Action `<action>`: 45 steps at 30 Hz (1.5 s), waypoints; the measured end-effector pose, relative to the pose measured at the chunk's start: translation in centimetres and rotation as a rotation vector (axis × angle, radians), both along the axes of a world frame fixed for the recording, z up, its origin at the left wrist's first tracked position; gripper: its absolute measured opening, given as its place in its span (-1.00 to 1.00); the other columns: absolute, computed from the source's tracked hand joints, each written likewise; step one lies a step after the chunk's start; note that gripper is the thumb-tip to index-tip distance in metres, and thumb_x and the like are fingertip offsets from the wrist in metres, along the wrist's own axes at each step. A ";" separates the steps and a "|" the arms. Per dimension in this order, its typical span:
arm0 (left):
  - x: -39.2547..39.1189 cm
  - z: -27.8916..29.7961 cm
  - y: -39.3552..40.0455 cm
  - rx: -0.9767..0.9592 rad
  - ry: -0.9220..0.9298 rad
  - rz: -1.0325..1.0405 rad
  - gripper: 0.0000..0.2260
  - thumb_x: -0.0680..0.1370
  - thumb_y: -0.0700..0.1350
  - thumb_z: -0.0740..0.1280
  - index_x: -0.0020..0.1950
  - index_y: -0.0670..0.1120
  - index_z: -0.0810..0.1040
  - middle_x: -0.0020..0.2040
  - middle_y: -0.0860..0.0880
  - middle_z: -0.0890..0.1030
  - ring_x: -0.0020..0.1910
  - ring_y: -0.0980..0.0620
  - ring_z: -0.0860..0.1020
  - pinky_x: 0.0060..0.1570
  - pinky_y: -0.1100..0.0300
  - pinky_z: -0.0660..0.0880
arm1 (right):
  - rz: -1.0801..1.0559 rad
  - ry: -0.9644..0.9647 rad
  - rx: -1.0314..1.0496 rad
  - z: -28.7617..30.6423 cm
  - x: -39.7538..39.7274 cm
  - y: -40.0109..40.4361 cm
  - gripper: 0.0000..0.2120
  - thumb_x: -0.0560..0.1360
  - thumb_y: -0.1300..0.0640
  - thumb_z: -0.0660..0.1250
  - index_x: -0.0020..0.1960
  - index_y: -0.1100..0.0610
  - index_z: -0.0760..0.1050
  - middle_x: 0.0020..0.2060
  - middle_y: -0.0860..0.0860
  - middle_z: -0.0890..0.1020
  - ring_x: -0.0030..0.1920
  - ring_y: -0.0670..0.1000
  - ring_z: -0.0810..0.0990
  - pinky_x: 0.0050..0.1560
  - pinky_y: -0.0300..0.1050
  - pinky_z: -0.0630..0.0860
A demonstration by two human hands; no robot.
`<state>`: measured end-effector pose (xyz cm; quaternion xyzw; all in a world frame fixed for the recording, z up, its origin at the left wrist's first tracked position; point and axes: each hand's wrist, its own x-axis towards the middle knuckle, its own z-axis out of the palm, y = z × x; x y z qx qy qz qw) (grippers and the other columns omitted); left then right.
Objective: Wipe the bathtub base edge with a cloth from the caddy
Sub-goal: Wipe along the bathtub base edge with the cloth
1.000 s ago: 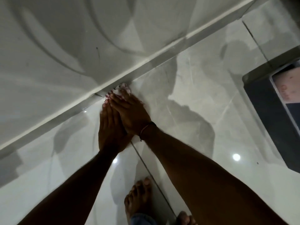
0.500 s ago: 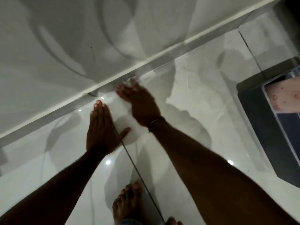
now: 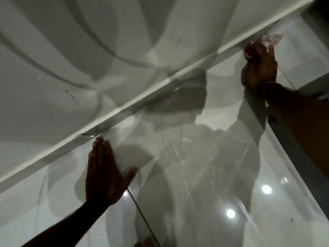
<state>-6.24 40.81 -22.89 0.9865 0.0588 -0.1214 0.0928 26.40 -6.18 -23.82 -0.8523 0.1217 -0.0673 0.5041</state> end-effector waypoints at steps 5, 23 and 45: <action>0.1 0.0 -0.1 -0.005 0.016 0.016 0.09 0.50 0.50 0.14 0.71 -0.16 -0.27 0.74 -0.21 -0.18 0.73 -0.15 -0.19 0.69 -0.14 -0.07 | -0.070 0.125 0.260 -1.5 0.3 0.7 -0.55 0.50 -0.09 0.55 0.24 0.04 0.44 0.15 0.04 0.50 0.18 -0.01 0.46 0.46 -0.09 0.35; 0.3 1.5 0.0 0.036 0.069 -0.062 0.07 0.55 0.53 -0.01 0.69 -0.34 -0.06 0.71 -0.37 -0.04 0.71 -0.31 -0.05 0.68 -0.18 -0.01 | 0.510 0.110 -0.484 2.7 -24.5 34.0 -0.32 0.53 0.32 0.09 0.65 0.07 0.27 0.66 0.11 0.26 0.68 0.27 0.09 0.66 0.23 0.11; 0.1 1.0 0.2 -0.019 0.065 0.005 0.11 0.50 0.55 0.09 0.72 -0.23 -0.17 0.73 -0.22 -0.20 0.72 -0.14 -0.23 0.69 -0.05 -0.16 | 0.268 0.015 -0.713 1.2 -8.4 11.3 -0.34 0.50 0.41 0.13 0.55 0.06 0.44 0.58 0.08 0.42 0.63 0.21 0.28 0.68 0.06 0.15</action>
